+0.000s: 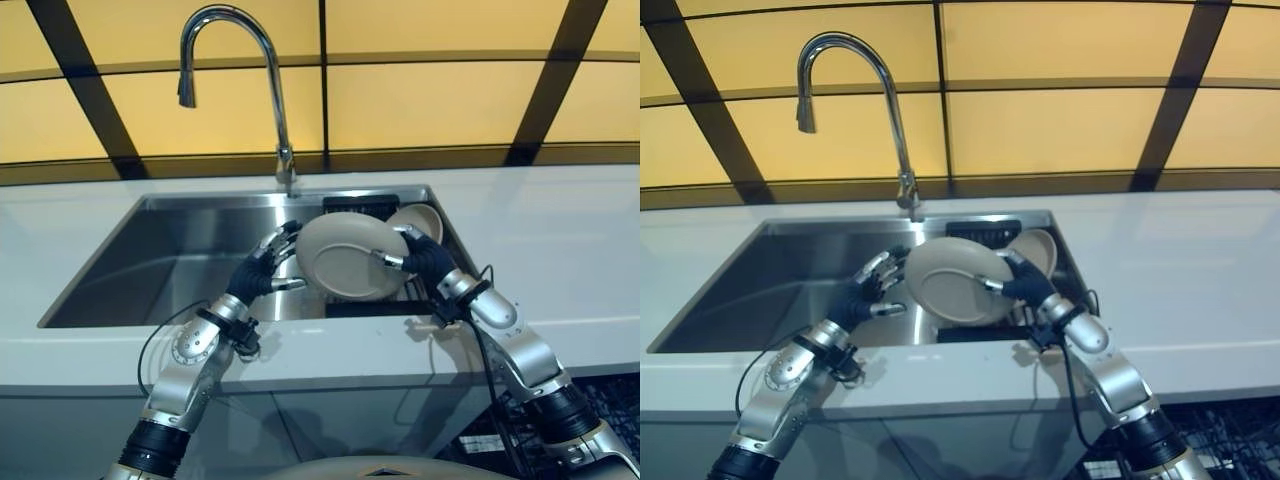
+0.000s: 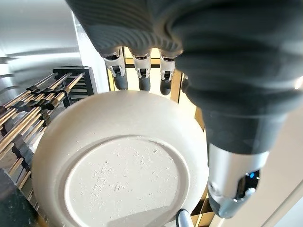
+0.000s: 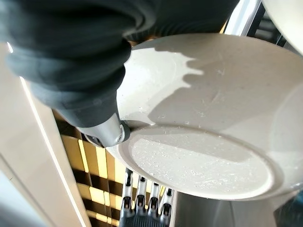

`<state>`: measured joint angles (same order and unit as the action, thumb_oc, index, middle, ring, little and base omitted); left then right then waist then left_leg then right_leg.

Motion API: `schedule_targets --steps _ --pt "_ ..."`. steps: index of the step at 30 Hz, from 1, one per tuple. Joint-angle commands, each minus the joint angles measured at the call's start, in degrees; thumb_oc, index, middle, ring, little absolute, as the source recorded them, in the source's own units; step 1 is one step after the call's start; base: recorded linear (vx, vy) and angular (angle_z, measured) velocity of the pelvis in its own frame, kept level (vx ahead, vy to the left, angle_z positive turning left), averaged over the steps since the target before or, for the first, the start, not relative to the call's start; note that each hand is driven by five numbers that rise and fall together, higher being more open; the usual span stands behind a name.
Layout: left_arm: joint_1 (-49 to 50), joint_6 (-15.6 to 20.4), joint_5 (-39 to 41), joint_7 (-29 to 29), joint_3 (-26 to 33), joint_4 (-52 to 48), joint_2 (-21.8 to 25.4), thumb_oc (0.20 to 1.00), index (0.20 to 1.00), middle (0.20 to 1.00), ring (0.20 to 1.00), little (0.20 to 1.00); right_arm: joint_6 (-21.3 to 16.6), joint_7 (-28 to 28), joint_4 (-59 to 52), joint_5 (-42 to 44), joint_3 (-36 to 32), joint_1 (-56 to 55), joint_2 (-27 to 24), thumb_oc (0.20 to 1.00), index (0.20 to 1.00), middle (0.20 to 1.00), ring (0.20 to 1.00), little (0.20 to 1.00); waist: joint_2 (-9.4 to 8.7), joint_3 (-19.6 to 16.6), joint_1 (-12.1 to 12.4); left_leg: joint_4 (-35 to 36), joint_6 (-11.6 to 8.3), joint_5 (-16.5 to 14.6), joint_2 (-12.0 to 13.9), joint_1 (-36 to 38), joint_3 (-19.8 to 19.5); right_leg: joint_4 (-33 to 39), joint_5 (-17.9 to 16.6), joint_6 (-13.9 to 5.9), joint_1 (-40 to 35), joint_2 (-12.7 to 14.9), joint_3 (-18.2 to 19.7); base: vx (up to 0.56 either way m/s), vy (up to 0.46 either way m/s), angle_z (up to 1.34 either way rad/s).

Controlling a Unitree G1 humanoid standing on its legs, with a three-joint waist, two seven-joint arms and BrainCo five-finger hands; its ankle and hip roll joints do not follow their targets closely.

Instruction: Pick up plates and place into dishwasher.

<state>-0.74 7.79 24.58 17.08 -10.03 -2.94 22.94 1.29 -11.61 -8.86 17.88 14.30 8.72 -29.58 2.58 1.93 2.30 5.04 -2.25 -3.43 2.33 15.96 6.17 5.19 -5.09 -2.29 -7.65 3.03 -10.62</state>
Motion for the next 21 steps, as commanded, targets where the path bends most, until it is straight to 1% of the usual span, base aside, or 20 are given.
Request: schedule_targets --steps 1,6,11,12,15,18,19,21 --pt "-6.42 1.39 3.93 -1.36 0.71 1.9 0.41 1.0 1.0 1.0 1.0 1.0 -4.33 5.24 -1.95 -1.37 -5.58 7.36 -0.29 0.2 0.2 0.2 0.2 0.2 -2.31 -0.67 -1.18 -0.04 1.5 -1.23 -1.4 -4.4 4.1 -0.19 6.25 -3.07 -0.81 0.43 1.13 -0.04 0.013 -0.02" --pt "-6.17 1.16 5.41 -1.75 2.14 2.11 0.42 1.0 1.0 1.0 1.0 1.0 -5.28 8.92 -1.7 -2.82 -9.95 8.27 -1.97 0.2 0.2 0.2 0.2 0.2 -2.43 -0.78 -1.58 -0.04 1.55 -1.45 -1.36 -4.54 4.55 -0.19 6.2 -3.07 -0.45 0.32 1.54 -0.04 0.01 -0.06" --pt "-5.58 1.39 6.65 -1.56 3.68 2.73 0.77 1.0 1.0 1.0 1.0 1.0 -7.1 12.9 -1.06 -5.6 -15.27 7.57 -5.36 0.2 0.2 0.2 0.2 0.2 -2.77 -0.75 -2.25 -0.04 1.63 -1.63 -1.34 -4.72 5.05 -0.19 6.04 -3.1 0.02 0.15 2.04 -0.03 -0.003 -0.08" --pt "-5.43 1.48 6.8 -1.73 3.99 2.73 1.0 1.0 1.0 1.0 1.0 1.0 -7.51 14.82 -0.78 -6.76 -17.11 7.29 -6.61 0.2 0.2 0.2 0.2 0.2 -2.92 -0.71 -2.61 -0.04 1.68 -1.73 -1.34 -4.74 5.26 -0.19 6.02 -3.09 0.16 0.04 2.22 -0.03 -0.009 -0.07" --pt "-5.05 1.63 7.27 -1.64 5.22 3.02 1.69 1.0 1.0 1.0 1.0 1.0 -7.42 18.48 0.04 -8.63 -20.93 6.5 -9.03 0.2 0.2 0.2 0.2 0.2 -3.15 -0.76 -3.37 -0.04 1.74 -1.99 -1.25 -4.71 5.79 -0.19 5.9 -3.09 0.54 -0.2 3.0 -0.03 -0.013 -0.06" --pt "-4.73 1.47 7.86 -1.97 6.78 3.17 2.59 1.0 1.0 1.0 1.0 1.0 -6.4 21.93 0.73 -9.24 -24.82 4.41 -11.35 0.2 0.2 0.2 0.2 0.2 -3.24 -0.84 -4.48 -0.04 1.82 -2.22 -1.17 -4.74 6.46 -0.19 5.75 -3.12 0.98 -0.48 4.04 -0.02 -0.014 -0.22" --pt "-4.73 1.48 7.86 -1.98 6.72 3.17 2.59 1.0 1.0 1.0 1.0 1.0 -6.41 21.94 0.71 -9.22 -24.88 4.32 -11.37 0.2 0.2 0.2 0.2 0.2 -3.24 -0.88 -4.37 -0.04 1.82 -2.24 -1.16 -4.75 6.51 -0.19 5.74 -3.12 1.02 -0.5 4.09 -0.02 -0.026 -0.12" --pt "-3.6 1.14 8.13 -2.16 8.75 2.88 3.3 1.0 1.0 1.0 1.0 1.0 -6.7 23.96 1.37 -8.87 -29.6 -0.02 -12.2 0.2 0.2 0.2 0.2 0.2 -3.33 -0.8 -5.7 -0.04 1.96 -2.47 -1.1 -4.83 7.27 -0.19 5.57 -3.21 1.54 -0.72 5.18 -0.02 -0.04 -0.16"
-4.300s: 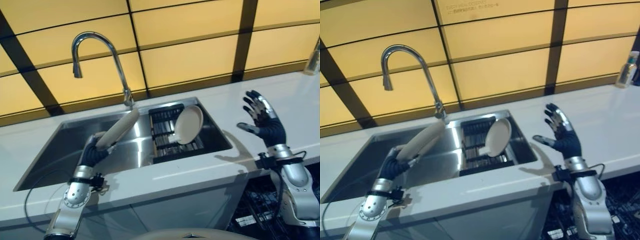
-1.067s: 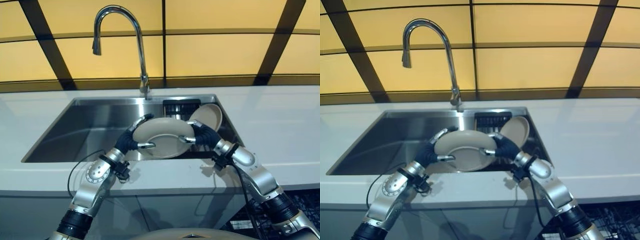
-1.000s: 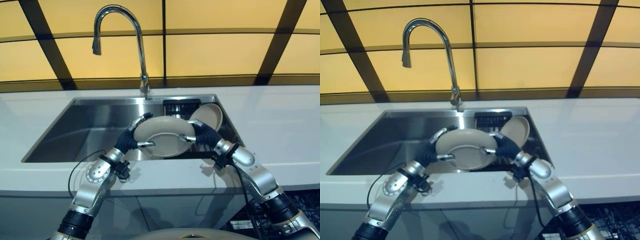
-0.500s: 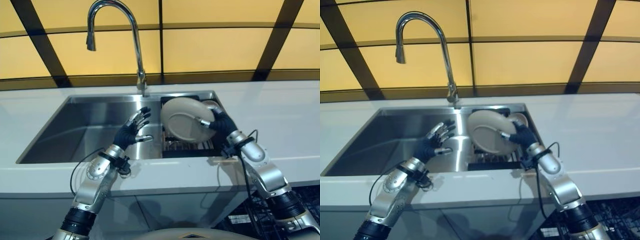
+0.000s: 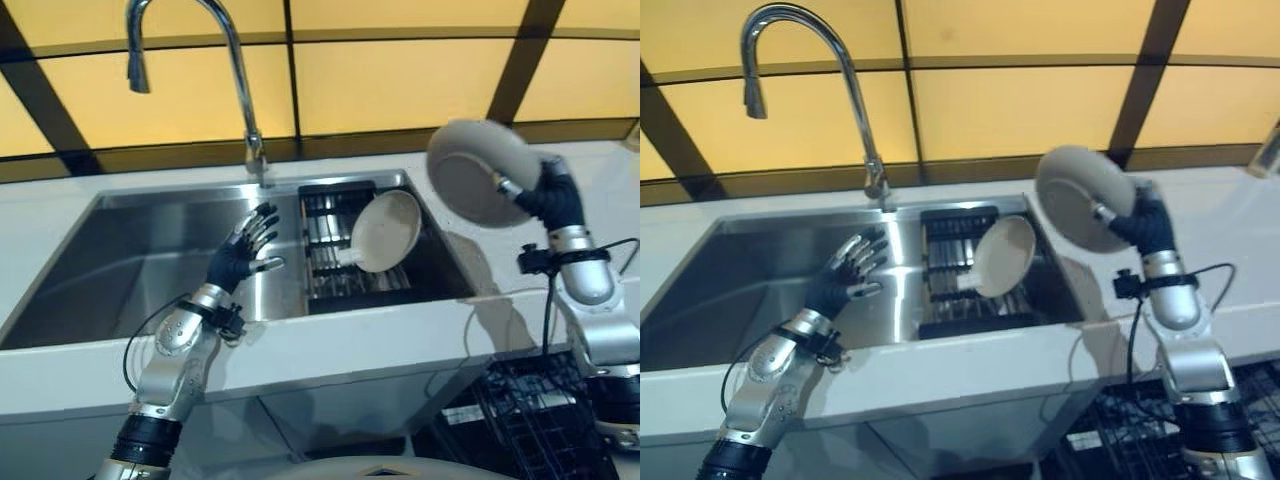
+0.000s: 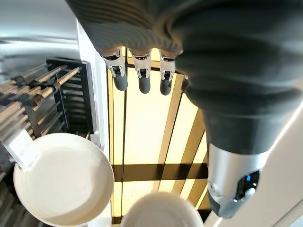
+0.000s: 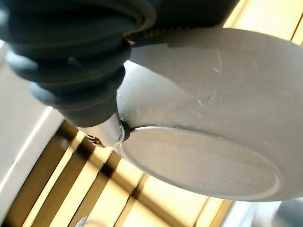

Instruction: Pick up plates and place into dishwasher.

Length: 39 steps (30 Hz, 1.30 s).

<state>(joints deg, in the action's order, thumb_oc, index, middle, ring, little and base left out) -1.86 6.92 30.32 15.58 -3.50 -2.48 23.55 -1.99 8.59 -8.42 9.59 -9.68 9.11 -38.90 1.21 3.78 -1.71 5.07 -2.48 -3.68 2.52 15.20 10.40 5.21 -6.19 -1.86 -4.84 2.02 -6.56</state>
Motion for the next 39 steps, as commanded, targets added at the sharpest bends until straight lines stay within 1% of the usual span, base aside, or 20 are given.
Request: schedule_targets --steps 1,4,9,13,18,23,26,28,31,32,36,39 --pt "-2.07 1.84 2.42 -0.51 2.9 2.33 2.85 1.0 1.0 1.0 1.0 1.0 -3.53 3.9 0.79 -0.47 -7.13 -2.15 -2.7 0.2 0.2 0.2 0.2 0.2 -1.95 -2.66 -2.02 -0.07 2.24 -2.28 -1.29 -4.13 3.33 -0.21 6.6 -3.68 -1.06 0.23 1.44 -0.02 -0.04 -0.16" --pt "-1.62 1.33 2.68 -0.51 4.65 2.5 3.52 1.0 1.0 1.0 1.0 1.0 -2.94 4.49 1.17 -1.09 -9.59 -5.35 -2.34 0.2 0.2 0.2 0.2 0.2 -1.93 -2.67 -3.15 -0.07 2.45 -2.54 -1.3 -4.19 4.31 -0.21 6.32 -3.78 -0.37 0.03 2.37 -0.02 -0.054 -0.2" --pt "-2.0 0.81 2.41 -0.85 5.94 3.39 4.17 1.0 1.0 1.0 1.0 1.0 -2.54 7.0 2.66 -2.59 -10.42 -7.18 -2.01 0.2 0.2 0.2 0.2 0.2 -1.58 -2.62 -4.54 -0.07 2.74 -3.0 -1.3 -4.08 5.62 -0.21 5.89 -3.98 0.56 -0.22 3.83 -0.01 -0.057 -0.22" --pt "-1.59 0.77 1.98 0.15 6.94 4.02 4.25 1.0 1.0 1.0 1.0 1.0 -1.59 8.68 3.24 -3.41 -12.19 -8.55 -2.12 0.2 0.2 0.2 0.2 0.2 -1.15 -2.43 -5.98 -0.07 2.96 -3.45 -1.23 -3.76 7.07 -0.21 5.54 -4.25 1.16 -0.4 5.2 0.0 -0.041 -0.21" --pt "-0.67 0.27 1.16 0.59 7.93 4.39 4.0 1.0 1.0 1.0 1.0 1.0 0.35 8.08 4.48 -5.72 -14.2 -11.61 -2.15 0.2 0.2 0.2 0.2 0.2 -0.84 -2.24 -7.67 -0.07 3.26 -4.22 -1.34 -3.34 8.28 -0.21 5.42 -4.78 1.51 -0.55 6.56 0.02 -0.036 -0.09" --pt "0.18 0.14 0.3 0.64 8.94 5.21 4.02 1.0 1.0 1.0 1.0 1.0 0.91 6.98 6.29 -7.24 -15.59 -14.96 -1.3 0.2 0.2 0.2 0.2 0.2 -0.71 -1.65 -9.07 -0.07 3.53 -4.41 -1.59 -3.35 9.01 -0.21 4.81 -5.18 2.52 -0.71 8.01 0.02 -0.059 -0.16" --pt "0.4 0.18 0.09 0.21 9.31 5.5 4.34 1.0 1.0 1.0 1.0 1.0 1.06 6.58 7.25 -6.45 -15.6 -16.04 -0.87 0.2 0.2 0.2 0.2 0.2 -0.39 -1.04 -9.76 -0.07 3.68 -4.38 -1.7 -3.5 9.61 -0.21 4.48 -5.41 3.25 -0.66 8.8 0.01 -0.064 -0.16" --pt "0.4 1.02 -0.16 -0.14 9.45 6.09 4.37 1.0 1.0 1.0 1.0 1.0 0.82 6.47 8.23 -8.23 -15.33 -16.65 -0.2 0.2 0.2 0.2 0.2 0.2 0.01 -0.23 -10.33 -0.07 3.81 -4.25 -1.9 -3.79 9.97 -0.21 4.15 -5.6 3.93 -0.55 9.34 -0.01 -0.058 -0.15" --pt "-0.04 1.22 -0.13 -1.86 9.19 5.59 4.87 1.0 1.0 1.0 1.0 1.0 1.05 6.8 9.45 -9.8 -14.37 -16.48 -0.78 0.2 0.2 0.2 0.2 0.2 0.63 1.0 -10.91 -0.07 3.84 -3.89 -1.94 -4.71 10.6 -0.24 3.72 -5.78 5.25 -0.35 9.73 -0.04 -0.028 -0.14" --pt "-0.46 1.52 -0.16 -2.35 8.87 5.83 5.16 1.0 1.0 1.0 1.0 1.0 0.85 7.0 10.22 -9.91 -14.01 -16.25 -1.06 0.2 0.2 0.2 0.2 0.2 1.3 1.45 -11.07 -0.07 4.04 -4.99 -2.05 -4.67 9.87 -0.38 4.69 -6.26 5.31 -0.18 9.76 -0.02 0.038 -0.18" --pt "-0.8 1.92 0.41 -4.4 8.88 5.67 5.7 1.0 1.0 1.0 1.0 1.0 1.81 6.75 11.59 -11.08 -13.59 -15.99 -2.29 0.2 0.2 0.2 0.2 0.2 2.69 3.33 -12.24 -0.09 3.94 -4.39 -2.16 -5.56 10.34 -1.14 4.73 -6.35 6.61 0.09 10.19 -0.01 0.018 -0.04" --pt "-0.14 1.71 0.51 -5.73 9.05 4.6 5.24 1.0 1.0 1.0 1.0 1.0 1.71 6.47 12.39 -10.48 -13.94 -16.43 -2.73 0.2 0.2 0.2 0.2 0.2 3.77 4.24 -12.89 -0.47 3.85 -4.13 -2.41 -6.11 10.71 -1.95 5.01 -6.29 7.56 0.4 10.54 0.01 0.035 -0.06"
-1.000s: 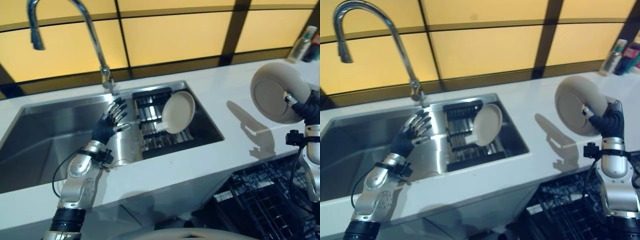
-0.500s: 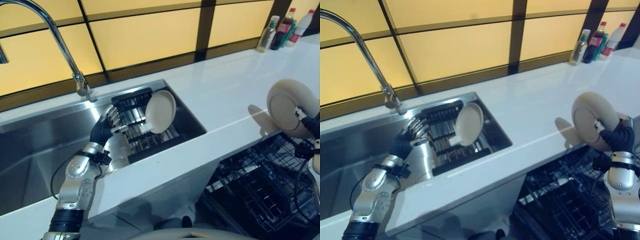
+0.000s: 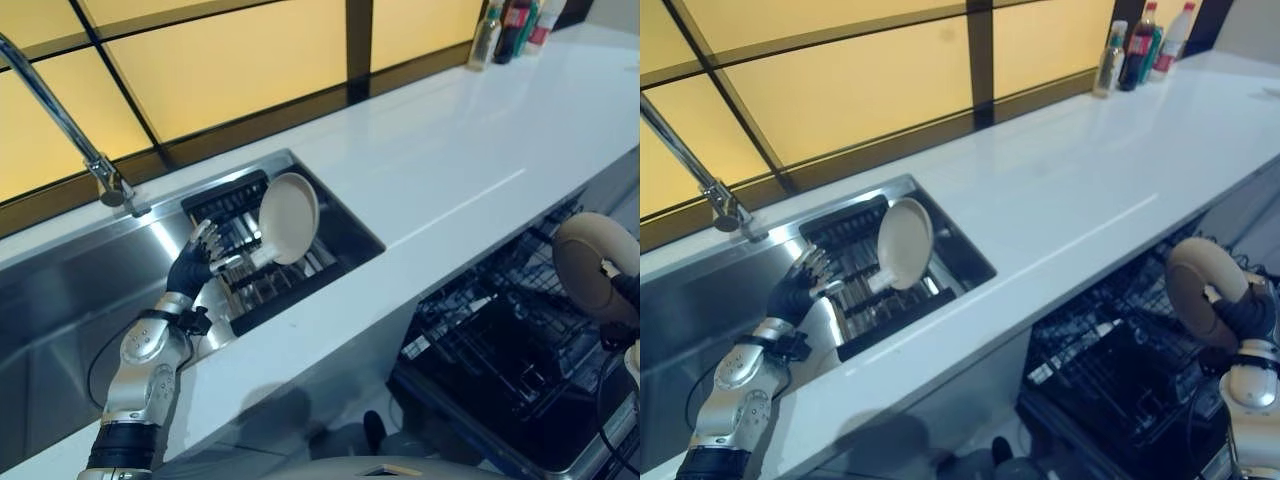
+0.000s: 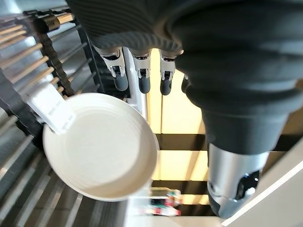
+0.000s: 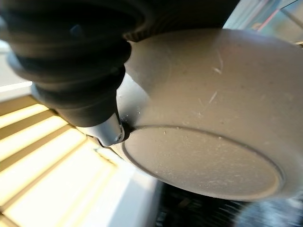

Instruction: Pick up plates and place into dishwasher.

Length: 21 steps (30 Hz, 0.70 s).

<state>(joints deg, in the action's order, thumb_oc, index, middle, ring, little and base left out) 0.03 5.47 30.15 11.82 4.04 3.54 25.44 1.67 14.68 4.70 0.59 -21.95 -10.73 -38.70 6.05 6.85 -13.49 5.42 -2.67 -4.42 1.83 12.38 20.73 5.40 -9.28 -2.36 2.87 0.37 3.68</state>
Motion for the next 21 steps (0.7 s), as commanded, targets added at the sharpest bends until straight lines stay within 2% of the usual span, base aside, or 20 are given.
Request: schedule_targets --steps 1,9,16,21 --pt "-1.86 3.43 0.75 -2.32 1.42 -1.48 2.99 1.0 1.0 1.0 1.0 1.0 -2.26 0.37 -0.42 -1.84 -1.76 3.31 -2.99 0.2 0.2 0.2 0.2 0.2 -0.59 1.49 -1.37 -1.11 4.01 -3.41 -1.82 -3.54 0.55 -2.5 8.21 -5.79 0.24 2.2 0.44 0.0 0.077 -0.05" --pt "-1.22 5.12 1.02 -4.23 -0.8 -2.29 0.62 1.0 1.0 1.0 1.0 1.0 -3.62 -2.99 2.88 -2.59 -0.52 2.83 -4.5 0.2 0.2 0.2 0.2 0.2 2.4 4.02 -2.32 -2.96 3.77 -3.24 -2.9 -5.13 0.66 -4.47 8.89 -5.71 2.21 3.34 1.01 0.03 0.07 -0.04" --pt "-2.45 5.81 1.17 -5.87 -3.22 -2.95 1.46 1.0 1.0 1.0 1.0 1.0 -3.1 -4.34 4.71 -2.74 3.97 5.37 -5.65 0.2 0.2 0.2 0.2 0.2 2.75 6.32 -1.6 -3.22 3.49 -2.42 -3.16 -6.97 0.22 -4.58 8.63 -5.64 3.68 3.87 0.29 -0.01 0.005 -0.01" --pt "-4.56 7.47 1.9 -7.77 -4.6 -2.67 2.35 1.0 1.0 1.0 1.0 1.0 -0.86 -4.27 5.58 -1.2 6.97 8.81 -6.56 0.2 0.2 0.2 0.2 0.2 3.29 9.5 -0.94 -3.94 3.31 -1.73 -3.36 -9.98 -0.39 -5.76 8.72 -5.55 6.41 4.35 -0.47 -0.1 0.002 0.02"
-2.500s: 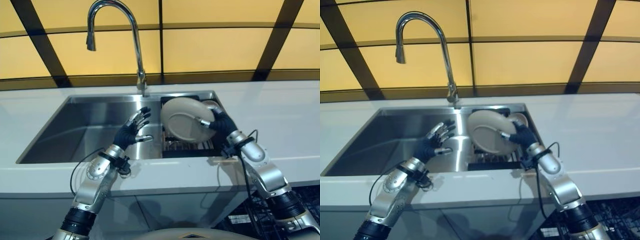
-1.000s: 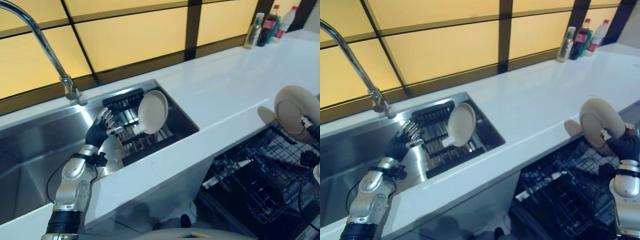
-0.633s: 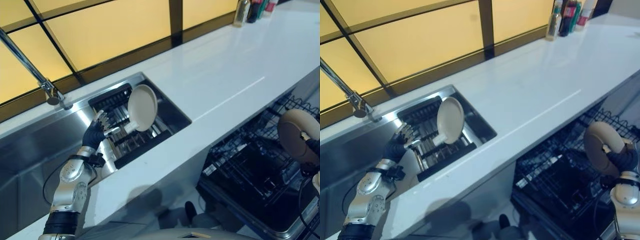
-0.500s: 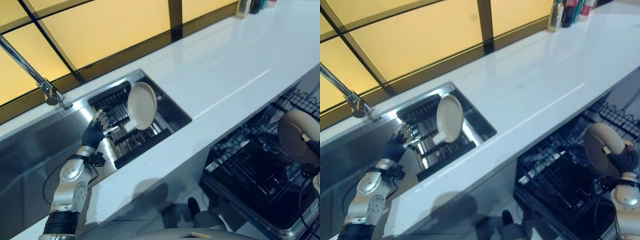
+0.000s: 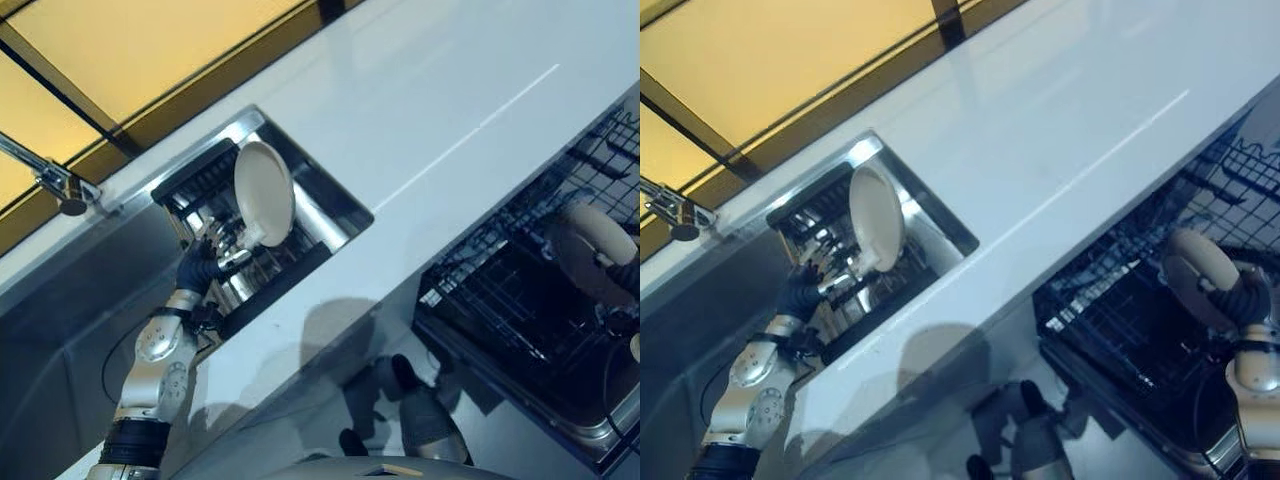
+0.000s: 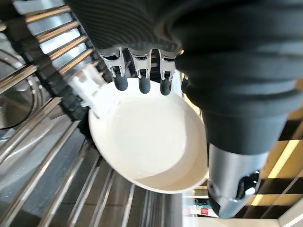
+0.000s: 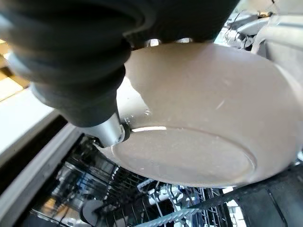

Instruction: Pick up plates and place into dishwasher.

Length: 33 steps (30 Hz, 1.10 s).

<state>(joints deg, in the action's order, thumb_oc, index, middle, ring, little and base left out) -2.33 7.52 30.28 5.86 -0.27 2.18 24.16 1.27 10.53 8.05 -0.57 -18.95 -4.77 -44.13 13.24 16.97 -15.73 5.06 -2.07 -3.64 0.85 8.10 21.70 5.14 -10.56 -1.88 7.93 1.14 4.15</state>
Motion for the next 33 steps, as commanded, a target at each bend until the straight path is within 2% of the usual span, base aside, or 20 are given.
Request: schedule_targets --steps 1,7,15,28,33 --pt "-2.55 5.8 2.0 -2.06 -0.44 -1.23 3.84 1.0 1.0 1.0 1.0 1.0 0.05 -0.34 2.58 0.09 4.67 3.38 -1.27 0.2 0.2 0.2 0.2 0.2 -3.73 0.06 1.47 -3.61 2.67 -2.29 -2.47 -6.24 -1.51 -5.65 10.0 -6.0 1.79 3.67 -1.06 -0.06 -0.004 0.04" --pt "-4.53 7.34 1.9 -3.38 -2.32 -1.78 4.36 1.0 1.0 1.0 1.0 1.0 1.0 0.16 6.67 0.81 10.04 6.97 -0.61 0.2 0.2 0.2 0.2 0.2 -2.73 3.3 2.71 -3.69 2.54 -1.07 -2.81 -9.17 -2.34 -6.49 9.84 -5.56 4.24 4.26 -2.2 -0.07 -0.014 0.03" --pt "-6.35 8.08 1.73 -4.47 -3.98 -1.89 4.49 1.0 1.0 1.0 1.0 1.0 0.58 0.75 11.69 1.28 14.73 10.95 -0.99 0.2 0.2 0.2 0.2 0.2 -1.03 5.33 3.94 -3.74 2.29 0.02 -3.17 -11.21 -2.98 -7.68 9.91 -5.23 6.14 5.42 -3.85 -0.02 -0.006 0.06" --pt "-7.7 8.6 1.38 -5.67 -5.44 -2.66 3.96 1.0 1.0 1.0 1.0 1.0 0.71 1.12 17.81 5.49 16.88 14.14 -0.07 0.2 0.2 0.2 0.2 0.2 2.0 7.75 4.44 -3.62 2.06 0.52 -3.91 -12.87 -3.73 -8.37 9.95 -4.67 8.19 6.77 -4.51 0.0 -0.001 0.03" --pt "-7.79 8.6 2.17 -5.99 -5.98 -2.84 3.95 1.0 1.0 1.0 1.0 1.0 0.42 0.91 20.45 6.39 17.57 14.01 0.61 0.2 0.2 0.2 0.2 0.2 2.93 7.65 4.38 -2.87 2.02 0.54 -4.3 -12.12 -4.02 -7.7 9.95 -4.55 7.31 7.16 -4.73 0.01 0.012 0.01"
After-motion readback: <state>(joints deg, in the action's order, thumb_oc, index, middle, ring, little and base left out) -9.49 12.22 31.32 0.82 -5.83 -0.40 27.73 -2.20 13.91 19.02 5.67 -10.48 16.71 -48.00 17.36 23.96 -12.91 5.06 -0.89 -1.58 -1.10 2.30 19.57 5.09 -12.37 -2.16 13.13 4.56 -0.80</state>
